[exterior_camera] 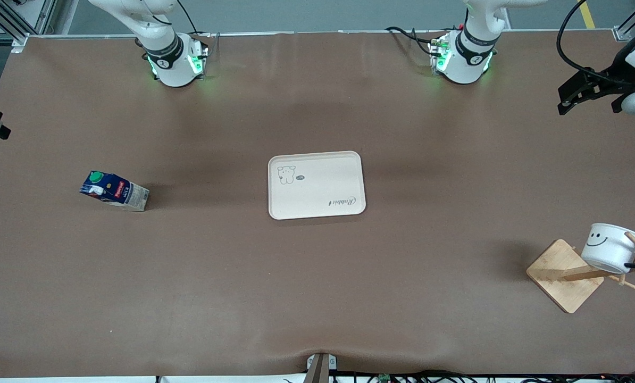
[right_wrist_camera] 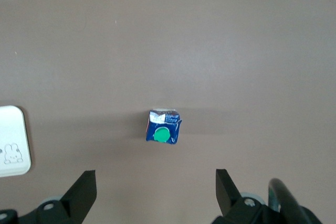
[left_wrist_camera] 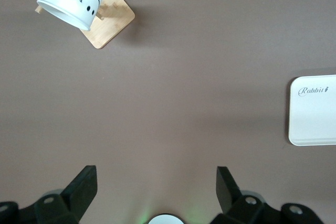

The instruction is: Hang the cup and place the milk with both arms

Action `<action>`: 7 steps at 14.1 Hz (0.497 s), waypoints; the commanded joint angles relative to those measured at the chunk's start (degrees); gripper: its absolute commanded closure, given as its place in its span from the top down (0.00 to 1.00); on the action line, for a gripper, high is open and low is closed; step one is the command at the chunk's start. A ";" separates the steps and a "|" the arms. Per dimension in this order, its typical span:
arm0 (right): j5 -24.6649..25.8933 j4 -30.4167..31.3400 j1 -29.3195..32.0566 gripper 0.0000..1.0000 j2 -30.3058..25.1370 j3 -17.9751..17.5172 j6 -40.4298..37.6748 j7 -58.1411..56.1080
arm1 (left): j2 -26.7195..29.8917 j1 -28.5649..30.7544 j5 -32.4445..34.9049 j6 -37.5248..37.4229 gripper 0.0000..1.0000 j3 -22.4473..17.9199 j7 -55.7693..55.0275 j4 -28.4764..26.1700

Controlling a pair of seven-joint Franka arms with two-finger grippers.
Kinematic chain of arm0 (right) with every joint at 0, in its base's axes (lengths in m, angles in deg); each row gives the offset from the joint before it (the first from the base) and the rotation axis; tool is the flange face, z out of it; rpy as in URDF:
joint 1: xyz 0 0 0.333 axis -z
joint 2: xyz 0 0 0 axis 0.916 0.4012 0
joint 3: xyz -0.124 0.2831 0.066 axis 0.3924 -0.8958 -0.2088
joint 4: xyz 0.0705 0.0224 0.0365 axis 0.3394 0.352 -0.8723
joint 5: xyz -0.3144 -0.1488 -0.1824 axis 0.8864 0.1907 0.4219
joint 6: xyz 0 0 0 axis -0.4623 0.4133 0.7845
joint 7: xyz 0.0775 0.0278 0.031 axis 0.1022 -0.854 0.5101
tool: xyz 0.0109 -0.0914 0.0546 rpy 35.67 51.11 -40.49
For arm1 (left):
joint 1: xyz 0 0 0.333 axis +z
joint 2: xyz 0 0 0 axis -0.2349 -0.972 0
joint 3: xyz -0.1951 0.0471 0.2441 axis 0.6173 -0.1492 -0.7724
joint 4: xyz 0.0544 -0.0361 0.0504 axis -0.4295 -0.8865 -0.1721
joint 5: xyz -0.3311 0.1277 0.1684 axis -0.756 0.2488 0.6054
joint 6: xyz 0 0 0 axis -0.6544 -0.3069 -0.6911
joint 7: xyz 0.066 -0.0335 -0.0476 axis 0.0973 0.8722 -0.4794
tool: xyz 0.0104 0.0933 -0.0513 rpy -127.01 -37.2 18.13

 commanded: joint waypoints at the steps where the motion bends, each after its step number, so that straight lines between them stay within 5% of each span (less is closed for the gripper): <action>1: 1.97 -1.28 -0.51 1.00 0.28 0.00 -0.94 -0.46 | -2.03 -0.43 0.10 0.51 1.00 0.05 -0.42 2.29; 7: 2.15 -1.10 -1.57 1.00 0.45 -0.18 0.47 -0.73 | -1.95 0.27 0.01 0.51 1.00 0.05 0.46 2.82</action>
